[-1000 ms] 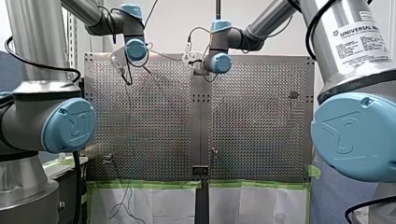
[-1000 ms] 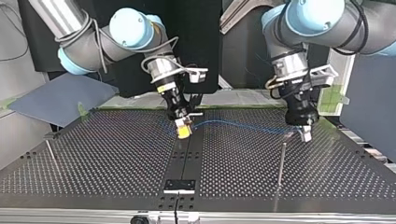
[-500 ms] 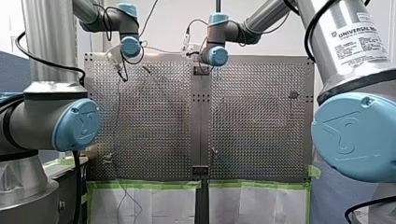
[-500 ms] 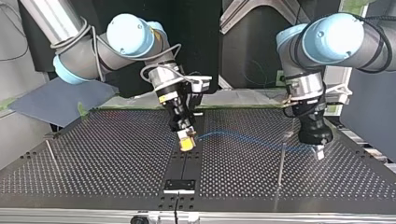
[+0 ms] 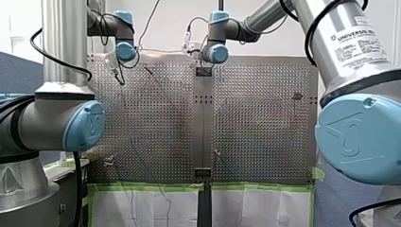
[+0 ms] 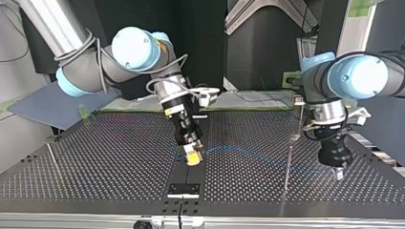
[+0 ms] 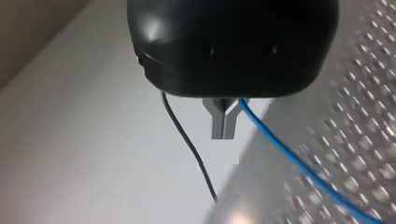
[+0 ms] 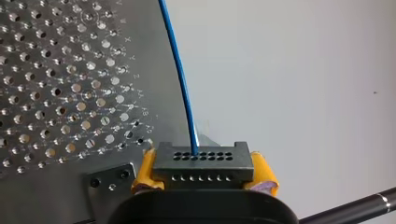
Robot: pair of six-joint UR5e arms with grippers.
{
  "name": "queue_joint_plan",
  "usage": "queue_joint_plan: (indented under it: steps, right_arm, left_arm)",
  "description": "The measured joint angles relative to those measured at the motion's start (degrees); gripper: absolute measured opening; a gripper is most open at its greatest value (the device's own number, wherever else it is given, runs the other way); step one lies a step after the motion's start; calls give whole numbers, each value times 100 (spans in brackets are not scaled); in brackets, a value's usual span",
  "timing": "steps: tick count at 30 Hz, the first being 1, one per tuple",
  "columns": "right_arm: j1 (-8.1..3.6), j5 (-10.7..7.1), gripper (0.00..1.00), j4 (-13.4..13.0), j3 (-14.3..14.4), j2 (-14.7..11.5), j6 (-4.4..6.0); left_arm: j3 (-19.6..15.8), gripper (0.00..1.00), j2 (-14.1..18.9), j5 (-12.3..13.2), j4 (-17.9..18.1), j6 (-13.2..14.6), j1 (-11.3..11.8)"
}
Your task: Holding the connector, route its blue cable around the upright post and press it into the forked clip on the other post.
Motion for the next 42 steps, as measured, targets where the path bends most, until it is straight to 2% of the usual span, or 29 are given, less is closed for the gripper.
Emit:
queue_joint_plan:
  steps: [7, 16, 26, 33, 42]
  right_arm:
    - [-53, 3, 0, 6, -32, 180, 0]
    - [-87, -1, 0, -58, -88, 377, 0]
    - [-139, 8, 0, -97, -94, 547, -6]
    - [-225, 21, 0, -78, -95, 696, -33]
    - [-297, 109, 0, 167, -87, 853, -112]
  left_arm:
    - [6, 0, -234, 256, 73, 37, 253]
    - [7, 0, -503, 552, 164, 142, 280]
    - [7, 0, -942, 658, 197, 172, 284]
    - [14, 0, -1248, 692, 220, 221, 261]
    - [15, 3, -1420, 637, 191, 326, 201]
